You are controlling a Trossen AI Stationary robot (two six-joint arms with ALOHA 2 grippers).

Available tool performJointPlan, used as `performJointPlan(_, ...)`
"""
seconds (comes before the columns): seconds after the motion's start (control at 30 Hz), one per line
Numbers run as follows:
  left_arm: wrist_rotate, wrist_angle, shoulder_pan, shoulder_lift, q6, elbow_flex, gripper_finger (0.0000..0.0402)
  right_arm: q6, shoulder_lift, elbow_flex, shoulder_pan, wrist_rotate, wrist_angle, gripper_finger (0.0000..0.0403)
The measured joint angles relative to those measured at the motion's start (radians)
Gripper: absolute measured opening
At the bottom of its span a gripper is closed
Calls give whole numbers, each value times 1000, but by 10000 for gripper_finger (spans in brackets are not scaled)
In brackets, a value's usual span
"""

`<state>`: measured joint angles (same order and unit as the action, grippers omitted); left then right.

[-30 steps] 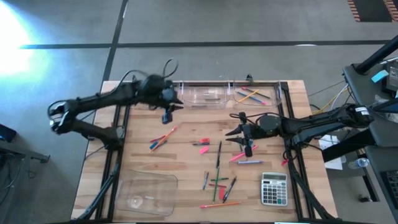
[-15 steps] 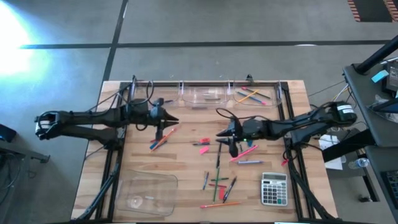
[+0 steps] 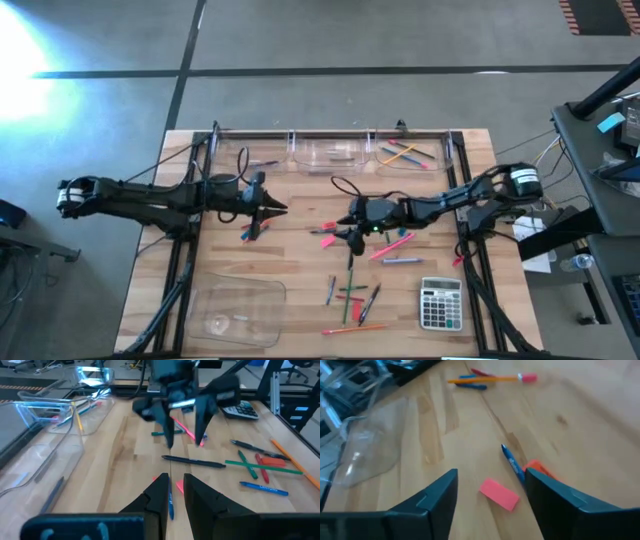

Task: Sort crayons/erasers/pens/pencils in bins
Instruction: Put the pink eraser into the bottom transparent bin

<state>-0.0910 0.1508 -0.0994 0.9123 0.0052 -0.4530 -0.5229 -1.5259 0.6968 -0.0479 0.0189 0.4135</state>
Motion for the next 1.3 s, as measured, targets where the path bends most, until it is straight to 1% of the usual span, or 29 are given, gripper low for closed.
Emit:
performJointPlan(0.17,1,2,11,-4,0,15,42,-79,-106,66,0,0,-20,246)
performJointPlan(0.27,1,-3,11,-6,0,23,42,-128,-152,100,0,0,-50,249)
performJointPlan(0.4,2,-2,11,-6,0,25,42,-174,-187,153,0,1,-149,247)
performJointPlan(0.57,2,-3,11,-8,0,26,42,-172,-191,222,-6,8,-304,247)
performJointPlan(0.8,2,-2,11,-10,-3,26,42,-207,-192,285,-7,9,-418,247)
performJointPlan(0.97,2,-2,11,-10,-3,26,42,-249,-199,292,-6,9,-461,246)
performJointPlan(1.3,-4,-2,11,-10,-3,26,42,-282,-228,295,-7,5,-462,247)
